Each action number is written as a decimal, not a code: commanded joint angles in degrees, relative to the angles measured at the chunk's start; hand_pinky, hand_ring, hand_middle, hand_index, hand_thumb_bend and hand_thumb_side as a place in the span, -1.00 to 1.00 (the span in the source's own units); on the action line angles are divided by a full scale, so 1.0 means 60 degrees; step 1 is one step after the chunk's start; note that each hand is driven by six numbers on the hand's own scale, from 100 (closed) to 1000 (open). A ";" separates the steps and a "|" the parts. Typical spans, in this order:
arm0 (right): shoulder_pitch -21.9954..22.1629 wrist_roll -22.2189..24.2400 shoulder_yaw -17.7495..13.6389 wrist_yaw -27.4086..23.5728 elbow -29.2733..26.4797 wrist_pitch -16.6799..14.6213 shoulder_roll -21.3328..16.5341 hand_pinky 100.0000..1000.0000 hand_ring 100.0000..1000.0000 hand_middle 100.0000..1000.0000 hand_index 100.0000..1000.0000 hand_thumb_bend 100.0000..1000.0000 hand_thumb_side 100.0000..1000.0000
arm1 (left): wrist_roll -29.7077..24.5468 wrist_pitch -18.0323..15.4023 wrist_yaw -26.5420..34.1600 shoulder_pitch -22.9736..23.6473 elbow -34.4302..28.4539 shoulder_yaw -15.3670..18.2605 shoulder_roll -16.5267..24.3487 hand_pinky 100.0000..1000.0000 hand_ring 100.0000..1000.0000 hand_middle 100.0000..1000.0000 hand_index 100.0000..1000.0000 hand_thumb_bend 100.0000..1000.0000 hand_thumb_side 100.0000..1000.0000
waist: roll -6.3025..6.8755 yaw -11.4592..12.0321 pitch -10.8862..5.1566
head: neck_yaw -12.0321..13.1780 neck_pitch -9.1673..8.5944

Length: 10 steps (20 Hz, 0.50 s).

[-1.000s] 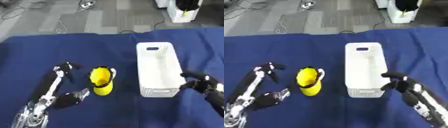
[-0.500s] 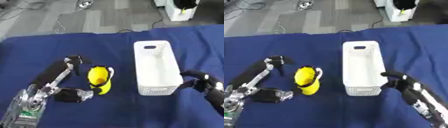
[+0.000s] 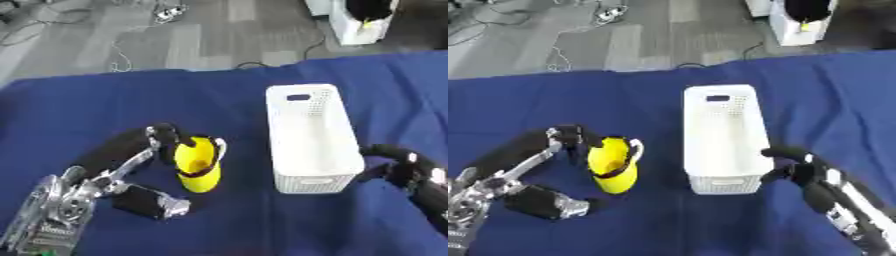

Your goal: Pick up objects on the table and place them in the box.

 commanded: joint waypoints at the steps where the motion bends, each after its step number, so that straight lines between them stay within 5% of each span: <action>1: -0.0054 0.0032 -0.0003 -0.0019 -0.0169 0.0008 -0.0098 0.59 0.35 0.72 0.86 -0.11 0.56 | -0.0167 -0.0075 0.0089 -0.0159 -0.0085 -0.0049 0.0236 0.52 0.01 0.50 0.62 0.08 0.20 | -0.0020 -0.0008 -0.0110 | 0.0125 -0.0148; 10: -0.0059 0.0050 0.0002 -0.0043 -0.0169 -0.0015 -0.0099 0.59 0.35 0.72 0.86 -0.11 0.56 | -0.0681 -0.0080 0.0118 -0.0209 0.0026 -0.0233 0.0264 0.53 0.04 0.52 0.62 0.07 0.24 | -0.0049 -0.0043 -0.0112 | 0.0179 -0.0074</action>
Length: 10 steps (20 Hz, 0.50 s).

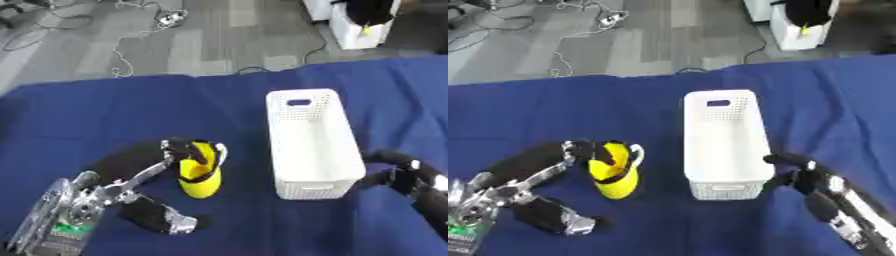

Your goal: Pick up objects on the table and place them in the box.

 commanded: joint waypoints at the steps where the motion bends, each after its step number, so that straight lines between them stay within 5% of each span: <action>1: -0.0057 0.0009 0.0001 -0.0045 -0.0169 -0.0013 -0.0099 0.59 0.35 0.72 0.86 -0.12 0.56 | -0.0168 0.0001 0.0080 -0.0162 -0.0069 -0.0032 0.0226 0.53 0.04 0.52 0.62 0.06 0.24 | -0.0058 -0.0018 -0.0113 | 0.0111 -0.0036; 10: -0.0055 0.0032 0.0004 -0.0042 -0.0169 -0.0025 -0.0100 0.59 0.35 0.71 0.86 -0.12 0.56 | -0.0374 0.0010 0.0052 -0.0201 0.0023 -0.0109 0.0222 0.47 -0.02 0.48 0.57 0.08 0.17 | -0.0063 -0.0040 -0.0098 | 0.0110 0.0000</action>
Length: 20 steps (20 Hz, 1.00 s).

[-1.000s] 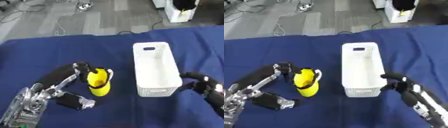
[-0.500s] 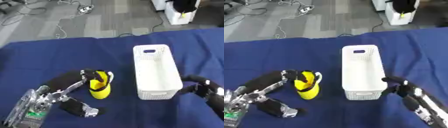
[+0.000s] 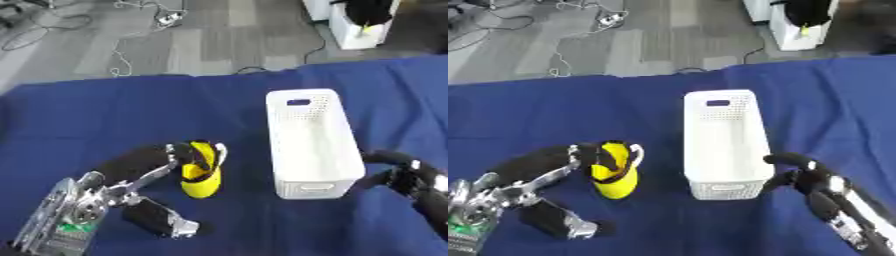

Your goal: Pick up objects on the table and place them in the box.

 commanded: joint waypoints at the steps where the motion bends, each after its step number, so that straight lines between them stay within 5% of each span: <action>1: -0.0057 0.0025 0.0003 -0.0041 -0.0169 -0.0022 -0.0100 0.59 0.35 0.71 0.86 -0.12 0.56 | -0.0094 -0.0006 0.0039 -0.0135 -0.0067 -0.0003 0.0223 0.47 -0.02 0.47 0.56 0.08 0.17 | -0.0041 -0.0015 -0.0100 | 0.0100 -0.0005; 20: -0.0037 0.0037 -0.0001 -0.0055 -0.0169 -0.0024 -0.0104 0.59 0.35 0.71 0.86 -0.12 0.56 | 0.0300 0.0387 -0.0505 -0.0485 0.0005 0.0708 0.0219 0.48 -0.02 0.47 0.58 0.20 0.08 | -0.0051 -0.0020 -0.0134 | -0.0070 0.0022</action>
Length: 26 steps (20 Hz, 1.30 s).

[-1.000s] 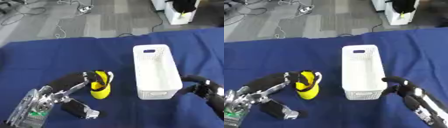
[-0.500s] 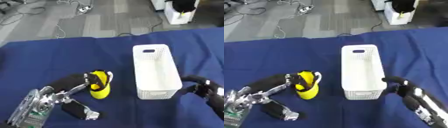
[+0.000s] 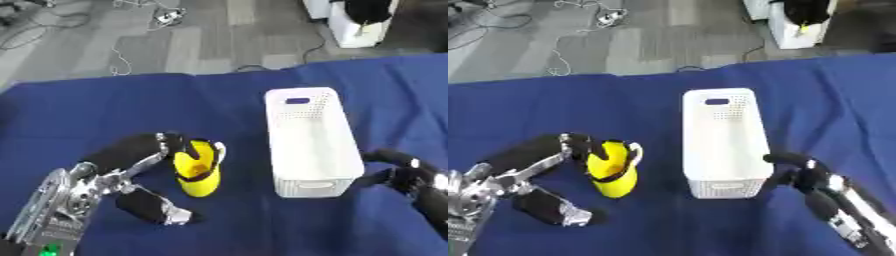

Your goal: Pick up objects on the table and place them in the box.

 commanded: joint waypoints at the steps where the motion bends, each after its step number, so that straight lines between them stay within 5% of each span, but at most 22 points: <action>1: -0.0047 0.0032 0.0001 -0.0059 -0.0169 -0.0031 -0.0107 0.59 0.35 0.71 0.86 -0.12 0.55 | 0.0148 0.0004 -0.0084 -0.0156 -0.0002 0.0190 0.0182 0.48 -0.02 0.47 0.58 0.20 0.08 | -0.0055 -0.0024 -0.0144 | -0.0062 -0.0019; 20: -0.0083 0.0080 0.0030 -0.0086 -0.0169 0.0018 -0.0125 0.60 0.35 0.71 0.86 -0.11 0.55 | 0.0504 -0.0612 0.0410 -0.0356 0.0473 0.0040 0.0245 0.48 -0.03 0.44 0.56 0.26 0.05 | 0.0016 -0.0094 -0.0165 | -0.0307 -0.0150; 26: -0.0076 0.0091 0.0027 -0.0083 -0.0169 0.0031 -0.0118 0.60 0.35 0.71 0.86 -0.11 0.55 | 0.0705 -0.0767 0.0356 -0.0419 0.0815 0.0035 0.0224 0.33 -0.20 0.27 0.48 0.39 -0.09 | 0.0035 -0.0133 -0.0180 | -0.0306 -0.0198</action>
